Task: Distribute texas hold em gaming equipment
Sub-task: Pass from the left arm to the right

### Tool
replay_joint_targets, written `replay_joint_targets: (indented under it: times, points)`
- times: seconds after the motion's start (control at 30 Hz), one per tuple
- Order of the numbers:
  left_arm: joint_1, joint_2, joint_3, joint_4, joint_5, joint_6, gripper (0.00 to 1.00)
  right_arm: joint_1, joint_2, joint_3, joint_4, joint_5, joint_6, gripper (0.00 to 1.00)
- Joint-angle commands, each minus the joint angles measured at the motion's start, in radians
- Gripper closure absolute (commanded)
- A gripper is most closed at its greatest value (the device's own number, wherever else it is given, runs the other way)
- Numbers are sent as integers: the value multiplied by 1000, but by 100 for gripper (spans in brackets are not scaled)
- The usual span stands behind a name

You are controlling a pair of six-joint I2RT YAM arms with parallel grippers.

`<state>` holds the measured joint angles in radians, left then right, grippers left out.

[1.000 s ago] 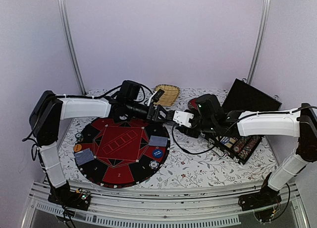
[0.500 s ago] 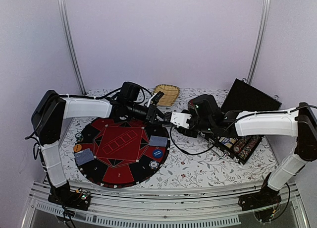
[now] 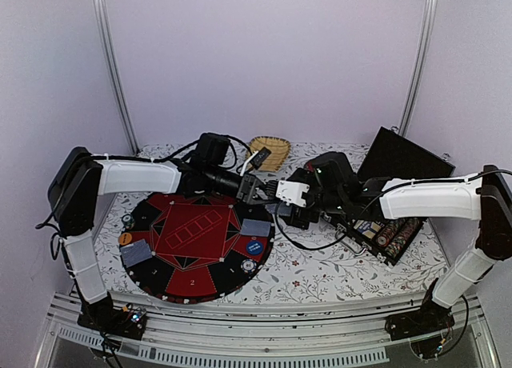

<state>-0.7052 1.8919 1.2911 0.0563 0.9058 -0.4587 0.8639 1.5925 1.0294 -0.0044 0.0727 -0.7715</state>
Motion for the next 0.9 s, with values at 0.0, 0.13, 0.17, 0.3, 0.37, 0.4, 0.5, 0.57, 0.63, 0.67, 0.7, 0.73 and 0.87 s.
replay_joint_targets:
  times: [0.0, 0.13, 0.17, 0.3, 0.37, 0.4, 0.5, 0.57, 0.63, 0.67, 0.7, 0.73, 0.87]
  points:
    - [-3, -37, -3, -23, 12, 45, 100, -8, -2, 29, -38, -4, 6, 8]
    - [-3, -32, 1, -31, 13, 47, 100, -8, -15, 30, -41, -19, 5, 31]
    - [-3, -30, 3, -29, 17, 45, 100, -7, -15, 31, -44, -22, 5, 36]
    - [-5, -23, 14, -25, 35, 41, 90, -7, -10, 36, -53, -16, 9, 47]
    - [-5, -26, 14, -16, 32, 37, 79, -7, -7, 40, -55, -12, 13, 48]
    - [-5, -26, 15, -12, 26, 36, 76, -7, -6, 39, -54, -10, 16, 49]
    - [-4, -30, 25, -43, -35, 50, 70, -7, -9, 36, -48, -12, 21, 49]
    - [0, -38, 31, -82, -107, 63, 70, -7, -12, 36, -49, -11, 24, 49]
    - [2, -52, 31, -119, -185, 76, 71, -7, -19, 30, -48, -5, 25, 49]
    - [4, -58, 29, -123, -201, 82, 72, -8, -21, 26, -45, -2, 25, 49]
    - [7, -63, 26, -122, -204, 81, 73, -7, -24, 20, -44, 0, 22, 48]
    - [7, -68, 24, -120, -201, 79, 73, -7, -25, 19, -42, 2, 22, 48]
    - [9, -80, 27, -120, -189, 79, 72, -7, -26, 14, -39, 6, 24, 48]
